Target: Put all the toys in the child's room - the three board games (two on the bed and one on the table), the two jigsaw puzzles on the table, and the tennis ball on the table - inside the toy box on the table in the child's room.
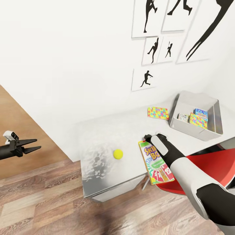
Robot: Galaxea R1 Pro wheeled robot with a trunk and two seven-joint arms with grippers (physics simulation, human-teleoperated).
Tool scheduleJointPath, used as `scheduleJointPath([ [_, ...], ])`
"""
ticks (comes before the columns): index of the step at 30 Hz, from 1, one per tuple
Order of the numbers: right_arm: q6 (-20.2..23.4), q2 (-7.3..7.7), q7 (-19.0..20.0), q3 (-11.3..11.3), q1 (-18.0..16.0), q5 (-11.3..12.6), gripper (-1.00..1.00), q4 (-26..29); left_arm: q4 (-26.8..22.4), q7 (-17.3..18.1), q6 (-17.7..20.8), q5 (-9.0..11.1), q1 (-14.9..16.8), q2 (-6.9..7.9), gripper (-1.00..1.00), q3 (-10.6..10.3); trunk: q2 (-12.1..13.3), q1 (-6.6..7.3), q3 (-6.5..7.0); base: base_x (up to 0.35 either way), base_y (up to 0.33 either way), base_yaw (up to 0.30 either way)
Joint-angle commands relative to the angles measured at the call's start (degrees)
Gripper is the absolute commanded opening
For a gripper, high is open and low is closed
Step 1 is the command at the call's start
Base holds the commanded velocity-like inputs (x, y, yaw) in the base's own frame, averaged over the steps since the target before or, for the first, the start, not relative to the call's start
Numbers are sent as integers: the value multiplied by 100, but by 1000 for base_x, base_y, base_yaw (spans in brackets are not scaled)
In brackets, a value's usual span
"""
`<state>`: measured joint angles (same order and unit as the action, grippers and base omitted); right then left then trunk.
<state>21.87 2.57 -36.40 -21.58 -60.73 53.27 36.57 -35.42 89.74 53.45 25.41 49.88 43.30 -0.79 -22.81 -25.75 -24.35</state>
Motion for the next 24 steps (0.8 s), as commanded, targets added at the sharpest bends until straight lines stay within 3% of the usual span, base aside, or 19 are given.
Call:
scheduleJointPath([
  [1, 22, 11, -48, -35, -7, 29, 100, 102, 0, 26, 61, -1, 5, 3, 100, -9, -10, -3, -10, 0, 0, 0],
  [16, 54, 38, -242, -25, -3, 32, 100, 741, 0, 26, 61, -1, 5, 4, 100, -9, -10, -3, -10, 0, 0, 0],
  [20, 202, 160, -250, 33, 62, 52, 100, 1402, 0, 26, 61, -1, 5, 3, 100, -9, -10, -3, -10, 0, 0, 0],
  [24, 739, 346, -252, 167, 218, 71, 100, 2291, 0, 26, 61, -1, 5, 3, 100, -9, -10, -3, -10, 0, 0, 0],
])
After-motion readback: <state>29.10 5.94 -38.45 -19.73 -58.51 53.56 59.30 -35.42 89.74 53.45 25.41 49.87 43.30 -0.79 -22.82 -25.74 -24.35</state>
